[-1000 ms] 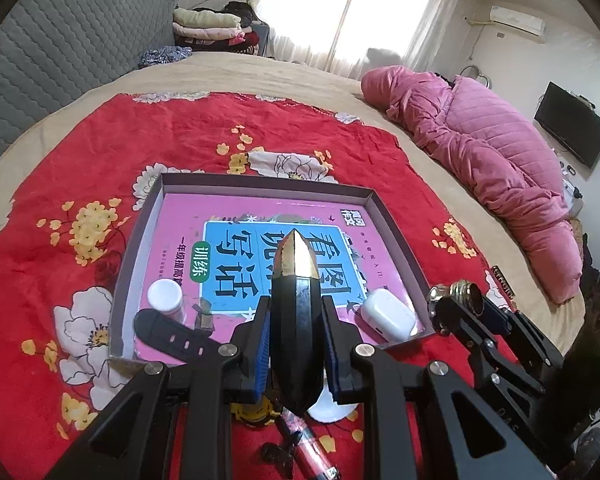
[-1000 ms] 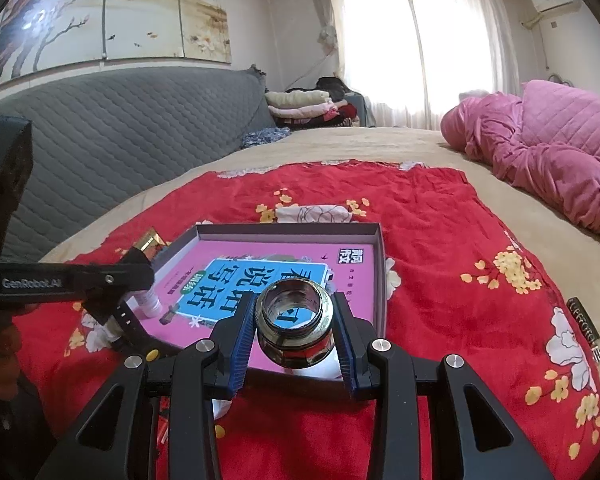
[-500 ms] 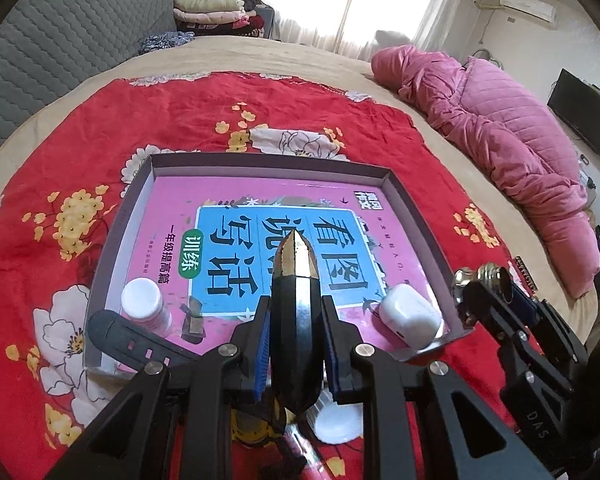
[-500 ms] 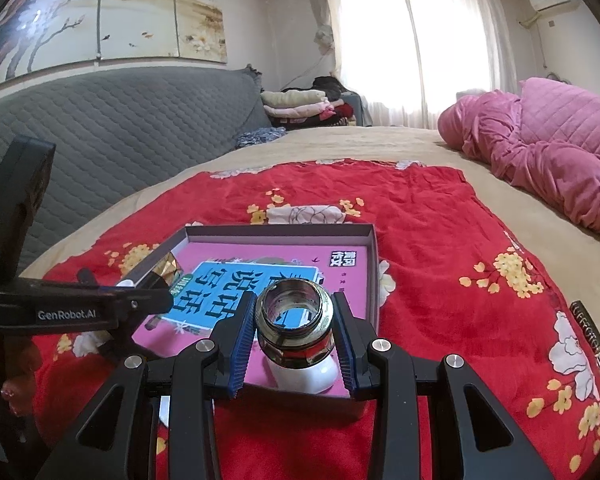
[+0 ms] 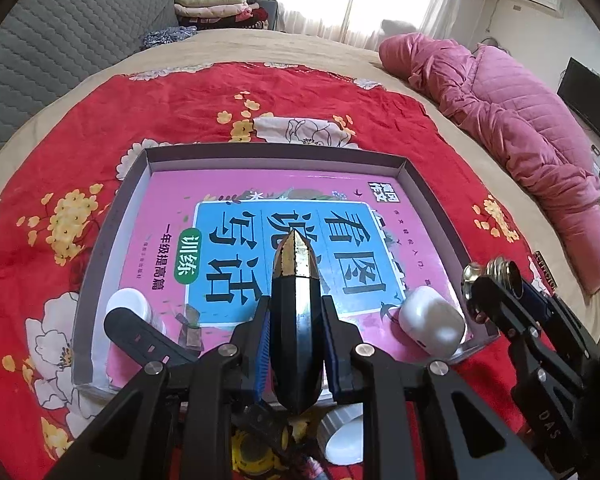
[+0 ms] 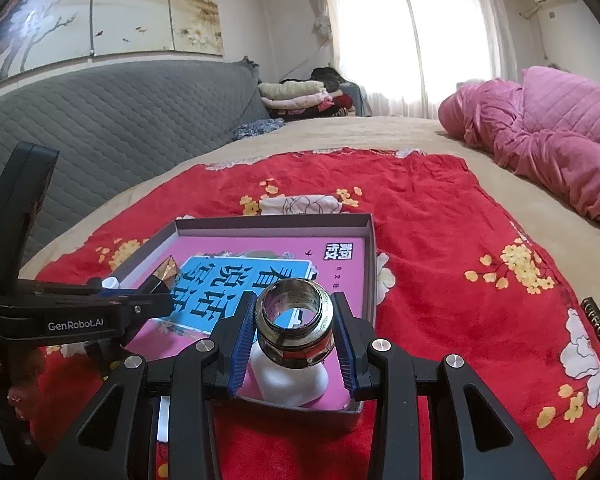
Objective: Organize rigid objects
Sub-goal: 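Lift the pen with the left tool toward the tray while the right tool lifts the jar, then lower the pen onto the book with the left tool while the right tool lowers the jar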
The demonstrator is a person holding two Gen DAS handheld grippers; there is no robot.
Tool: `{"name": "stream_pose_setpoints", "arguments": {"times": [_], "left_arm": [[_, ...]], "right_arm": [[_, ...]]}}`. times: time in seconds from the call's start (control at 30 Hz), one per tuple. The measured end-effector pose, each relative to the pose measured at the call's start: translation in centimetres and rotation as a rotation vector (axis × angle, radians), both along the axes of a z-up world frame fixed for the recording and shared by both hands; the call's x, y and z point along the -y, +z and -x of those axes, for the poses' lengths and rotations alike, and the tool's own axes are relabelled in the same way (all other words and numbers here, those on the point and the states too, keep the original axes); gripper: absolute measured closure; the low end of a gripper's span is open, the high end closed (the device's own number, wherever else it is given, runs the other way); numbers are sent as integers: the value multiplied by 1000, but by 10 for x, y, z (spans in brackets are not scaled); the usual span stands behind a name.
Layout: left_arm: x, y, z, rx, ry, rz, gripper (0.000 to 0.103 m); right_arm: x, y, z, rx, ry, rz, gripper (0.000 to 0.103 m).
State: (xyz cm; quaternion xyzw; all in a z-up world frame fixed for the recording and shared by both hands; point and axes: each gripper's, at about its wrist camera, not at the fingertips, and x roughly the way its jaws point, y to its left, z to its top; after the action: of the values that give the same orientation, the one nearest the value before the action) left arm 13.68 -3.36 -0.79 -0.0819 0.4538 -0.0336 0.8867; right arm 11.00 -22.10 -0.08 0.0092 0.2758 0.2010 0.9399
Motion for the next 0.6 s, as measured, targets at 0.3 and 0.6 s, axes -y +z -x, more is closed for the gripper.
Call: {"name": "stream_pose_setpoints", "arguments": {"times": [0.3, 0.6], "left_arm": [[10, 0, -9, -10, -8, -21, 80], [14, -11, -18, -64, -15, -64, 80]], "right_arm": [[0, -1, -1, -5, 12, -4, 65], [-3, -6, -4, -27, 14, 11, 65]]}}
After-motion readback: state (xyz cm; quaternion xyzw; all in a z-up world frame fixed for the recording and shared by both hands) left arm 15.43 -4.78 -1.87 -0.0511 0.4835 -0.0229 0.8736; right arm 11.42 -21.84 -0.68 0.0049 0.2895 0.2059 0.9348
